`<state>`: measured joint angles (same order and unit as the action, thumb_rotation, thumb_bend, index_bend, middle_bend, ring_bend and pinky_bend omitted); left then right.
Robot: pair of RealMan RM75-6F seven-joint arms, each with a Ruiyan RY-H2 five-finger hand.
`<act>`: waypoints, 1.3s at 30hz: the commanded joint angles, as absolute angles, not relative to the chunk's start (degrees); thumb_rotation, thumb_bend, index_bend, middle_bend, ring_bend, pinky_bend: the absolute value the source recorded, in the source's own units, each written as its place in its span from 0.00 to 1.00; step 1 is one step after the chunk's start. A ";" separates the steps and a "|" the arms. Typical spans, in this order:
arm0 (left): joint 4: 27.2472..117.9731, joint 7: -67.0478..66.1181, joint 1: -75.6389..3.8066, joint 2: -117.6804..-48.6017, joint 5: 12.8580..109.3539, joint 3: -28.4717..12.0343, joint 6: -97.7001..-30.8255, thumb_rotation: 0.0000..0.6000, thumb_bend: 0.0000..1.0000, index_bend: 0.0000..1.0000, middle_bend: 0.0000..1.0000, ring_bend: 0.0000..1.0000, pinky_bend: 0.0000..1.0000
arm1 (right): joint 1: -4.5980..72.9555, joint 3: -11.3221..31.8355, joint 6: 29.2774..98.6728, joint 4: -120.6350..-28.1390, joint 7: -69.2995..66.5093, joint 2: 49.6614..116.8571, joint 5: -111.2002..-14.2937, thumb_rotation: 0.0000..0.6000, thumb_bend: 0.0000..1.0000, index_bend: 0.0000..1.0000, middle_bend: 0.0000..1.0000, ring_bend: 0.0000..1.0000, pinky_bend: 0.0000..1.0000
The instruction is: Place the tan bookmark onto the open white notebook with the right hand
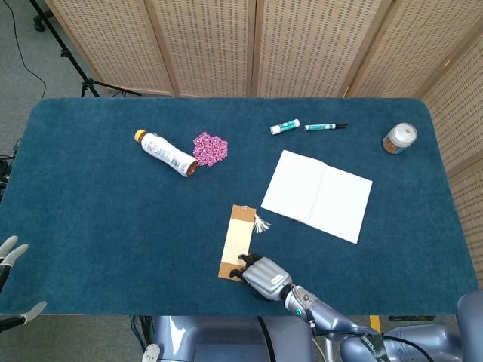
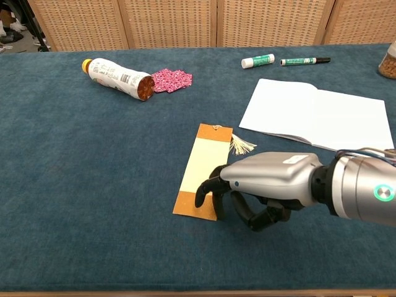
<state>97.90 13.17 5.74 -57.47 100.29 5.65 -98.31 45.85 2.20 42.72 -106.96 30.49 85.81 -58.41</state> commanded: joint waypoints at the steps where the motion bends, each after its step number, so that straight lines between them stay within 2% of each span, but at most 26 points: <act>1: 97.95 13.07 5.73 -57.48 100.24 5.64 -98.26 1.00 0.00 0.00 0.00 0.00 0.00 | 46.35 2.48 43.39 -107.76 30.48 85.10 -57.74 1.00 1.00 0.20 0.21 0.07 0.10; 7: 98.08 12.73 5.65 -57.54 100.11 5.63 -97.97 1.00 0.00 0.00 0.00 0.00 0.00 | 47.26 4.30 44.47 -110.47 28.98 83.08 -58.14 1.00 1.00 0.20 0.21 0.08 0.10; 14: 98.52 11.84 5.25 -57.67 99.71 5.56 -96.91 1.00 0.00 0.00 0.00 0.00 0.00 | 51.12 9.58 47.11 -109.41 30.85 84.83 -56.19 1.00 1.00 0.20 0.21 0.08 0.10; 19: 98.84 12.22 5.10 -57.49 98.57 5.12 -96.61 1.00 0.00 0.00 0.00 0.00 0.00 | 55.37 11.85 49.58 -101.66 35.07 91.05 -52.10 1.00 1.00 0.21 0.21 0.08 0.10; 29: 99.33 12.75 4.36 -57.09 96.71 4.57 -94.93 1.00 0.00 0.00 0.00 0.00 0.00 | 60.77 12.29 52.50 -86.15 42.34 101.02 -44.76 1.00 1.00 0.21 0.21 0.08 0.10; 39: 99.42 13.11 3.98 -56.88 95.85 4.36 -93.98 1.00 0.00 0.00 0.00 0.00 0.00 | 61.80 11.54 52.03 -79.32 43.74 103.66 -41.14 1.00 1.00 0.21 0.21 0.07 0.10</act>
